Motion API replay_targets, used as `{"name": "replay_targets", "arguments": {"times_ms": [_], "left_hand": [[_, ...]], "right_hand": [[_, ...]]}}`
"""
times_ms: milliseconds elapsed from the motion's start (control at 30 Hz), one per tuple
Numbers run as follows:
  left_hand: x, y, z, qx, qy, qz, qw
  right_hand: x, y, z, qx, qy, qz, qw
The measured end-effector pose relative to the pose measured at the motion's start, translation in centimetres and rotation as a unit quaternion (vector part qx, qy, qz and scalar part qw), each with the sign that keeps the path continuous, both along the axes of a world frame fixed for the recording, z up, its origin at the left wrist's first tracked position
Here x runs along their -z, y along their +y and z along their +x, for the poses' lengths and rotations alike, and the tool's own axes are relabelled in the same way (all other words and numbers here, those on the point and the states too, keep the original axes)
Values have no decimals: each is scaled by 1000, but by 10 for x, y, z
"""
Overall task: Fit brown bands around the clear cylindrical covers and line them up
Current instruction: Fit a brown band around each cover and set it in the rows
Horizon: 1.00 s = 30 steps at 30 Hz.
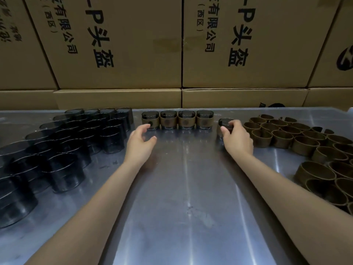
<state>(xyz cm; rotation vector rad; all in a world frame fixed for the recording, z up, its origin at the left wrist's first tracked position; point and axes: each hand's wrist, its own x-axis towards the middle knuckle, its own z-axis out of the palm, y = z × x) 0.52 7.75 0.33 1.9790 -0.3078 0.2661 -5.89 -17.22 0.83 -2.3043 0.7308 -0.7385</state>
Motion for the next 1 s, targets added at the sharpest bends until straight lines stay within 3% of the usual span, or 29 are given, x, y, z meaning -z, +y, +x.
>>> {"name": "replay_targets", "arguments": {"times_ms": [533,1000], "left_hand": [[-6,-4,68,-26,34,-9,999],[-8,-7,63,-20,35,-8,999]], "right_hand": [[-1,-36,63,57,96,15,994],[-2,-36,62,36,84,3,996]]}}
